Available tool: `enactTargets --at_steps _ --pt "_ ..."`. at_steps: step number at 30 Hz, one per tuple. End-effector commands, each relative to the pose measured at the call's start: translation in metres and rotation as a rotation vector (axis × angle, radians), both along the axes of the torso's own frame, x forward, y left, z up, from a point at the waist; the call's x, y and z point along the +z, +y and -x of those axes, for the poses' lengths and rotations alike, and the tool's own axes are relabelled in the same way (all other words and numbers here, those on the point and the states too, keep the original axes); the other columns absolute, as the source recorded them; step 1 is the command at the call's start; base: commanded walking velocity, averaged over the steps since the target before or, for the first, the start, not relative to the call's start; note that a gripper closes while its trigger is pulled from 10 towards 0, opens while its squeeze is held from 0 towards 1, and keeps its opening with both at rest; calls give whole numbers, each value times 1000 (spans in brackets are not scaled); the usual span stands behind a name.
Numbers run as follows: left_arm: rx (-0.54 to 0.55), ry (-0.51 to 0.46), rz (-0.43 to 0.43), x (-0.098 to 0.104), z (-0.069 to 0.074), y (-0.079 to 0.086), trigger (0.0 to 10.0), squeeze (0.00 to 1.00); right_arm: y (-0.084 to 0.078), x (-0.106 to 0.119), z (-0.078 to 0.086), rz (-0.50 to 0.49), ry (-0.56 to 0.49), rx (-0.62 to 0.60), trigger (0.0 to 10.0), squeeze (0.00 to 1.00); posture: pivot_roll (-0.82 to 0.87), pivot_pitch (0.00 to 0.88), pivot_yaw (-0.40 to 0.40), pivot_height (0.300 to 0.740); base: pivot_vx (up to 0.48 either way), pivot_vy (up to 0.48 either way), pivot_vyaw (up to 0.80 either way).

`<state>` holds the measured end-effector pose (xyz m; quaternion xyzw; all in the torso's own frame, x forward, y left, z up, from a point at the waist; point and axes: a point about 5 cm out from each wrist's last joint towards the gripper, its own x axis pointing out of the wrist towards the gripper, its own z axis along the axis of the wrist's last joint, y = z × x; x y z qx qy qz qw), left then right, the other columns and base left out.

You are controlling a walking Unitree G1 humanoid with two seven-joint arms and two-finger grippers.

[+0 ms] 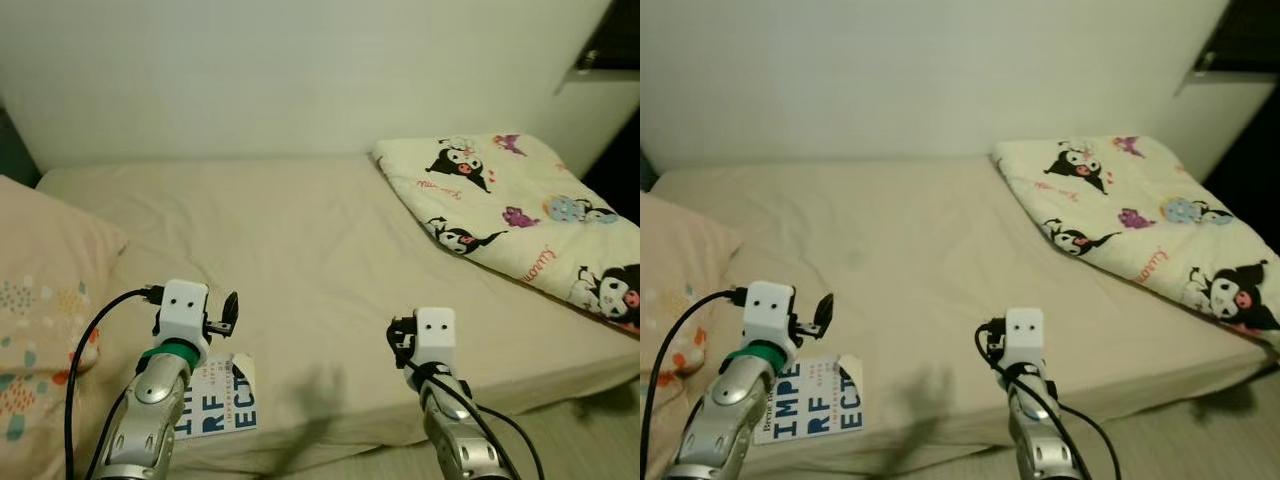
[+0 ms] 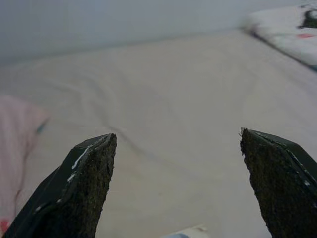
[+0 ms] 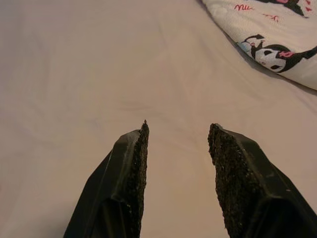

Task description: Clean up the room

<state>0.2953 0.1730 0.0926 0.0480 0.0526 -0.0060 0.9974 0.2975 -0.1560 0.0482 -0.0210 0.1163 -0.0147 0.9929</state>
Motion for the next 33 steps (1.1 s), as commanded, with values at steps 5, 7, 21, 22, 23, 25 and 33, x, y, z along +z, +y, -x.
enactTargets --at_steps 5,7,21,22,23,25,33 --pt "-12 26 3 -4 1 -2 10000 0 -6 -7 5 -1 28 -27 10000 0 99 10 -2 740 0 -356 0" --pt "-12 26 3 -4 0 -2 10000 0 -6 -8 5 -1 31 -26 10000 0 99 10 -2 740 0 -352 0" --pt "-15 28 4 -4 1 -3 10000 0 -7 -10 8 6 39 -26 10000 0 94 20 -4 740 0 -342 0" --pt "-15 28 4 -4 1 -3 10000 0 -7 -10 8 6 39 -26 10000 0 94 20 -4 740 0 -334 0" --pt "-15 30 7 -4 1 -3 10000 0 -7 -10 8 12 40 -23 10000 0 94 20 -4 740 0 -334 0" --pt "-15 32 9 -5 2 -3 10000 0 -7 -10 8 13 40 -24 10000 0 88 22 -2 740 0 -336 0" --pt "-22 39 16 -6 3 -5 10000 0 -9 -11 10 13 45 -28 10000 0 83 23 -4 740 0 -337 0"
